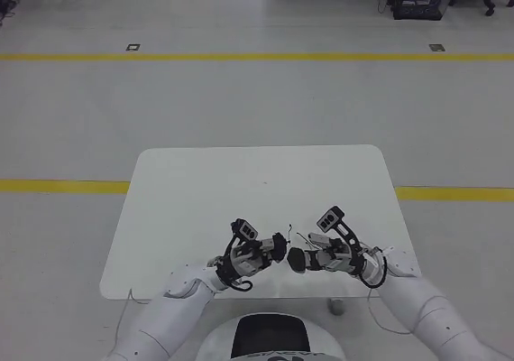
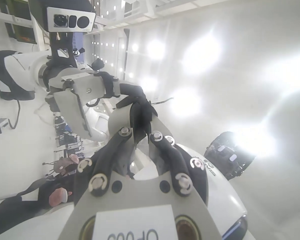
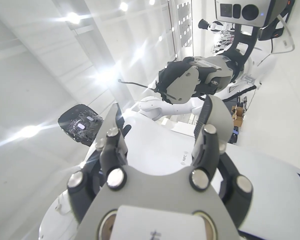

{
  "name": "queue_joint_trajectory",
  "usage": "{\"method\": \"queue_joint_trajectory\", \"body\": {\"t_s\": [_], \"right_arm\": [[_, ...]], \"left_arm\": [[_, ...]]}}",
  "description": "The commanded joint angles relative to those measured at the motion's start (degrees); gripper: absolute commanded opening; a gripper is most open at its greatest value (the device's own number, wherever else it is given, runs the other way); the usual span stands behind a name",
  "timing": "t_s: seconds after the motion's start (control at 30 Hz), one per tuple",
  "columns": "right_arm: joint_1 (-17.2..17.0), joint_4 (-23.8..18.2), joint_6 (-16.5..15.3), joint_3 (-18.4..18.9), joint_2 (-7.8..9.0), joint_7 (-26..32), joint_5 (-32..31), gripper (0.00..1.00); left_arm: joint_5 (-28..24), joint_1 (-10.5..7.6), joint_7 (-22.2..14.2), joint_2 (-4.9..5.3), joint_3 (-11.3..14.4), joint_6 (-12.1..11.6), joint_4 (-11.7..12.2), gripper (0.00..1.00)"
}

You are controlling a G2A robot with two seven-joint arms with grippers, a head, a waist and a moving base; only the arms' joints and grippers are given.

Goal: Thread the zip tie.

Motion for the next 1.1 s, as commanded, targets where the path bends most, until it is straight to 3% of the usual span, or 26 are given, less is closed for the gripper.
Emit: {"method": "queue_joint_trajectory", "body": {"t_s": [0.0, 0.47, 1.07], "right_arm": [[0.2, 0.3, 0.0, -0.3, -0.15, 0.0, 0.1, 0.47], [0.9, 1.4, -0.1, -1.1, -0.67, 0.0, 0.2, 0.32], [1.1, 2.0, -0.5, -1.3, -1.08, 0.0, 0.2, 0.14]], "left_arm": [[-0.3, -0.21, -0.2, -0.28, 0.0, 0.0, 0.7, 0.0], [-2.6, -1.09, -2.4, -1.42, 0.7, 0.0, 3.6, 0.0], [-3.0, -1.18, -3.5, -1.7, 0.9, 0.0, 4.3, 0.0]]}}
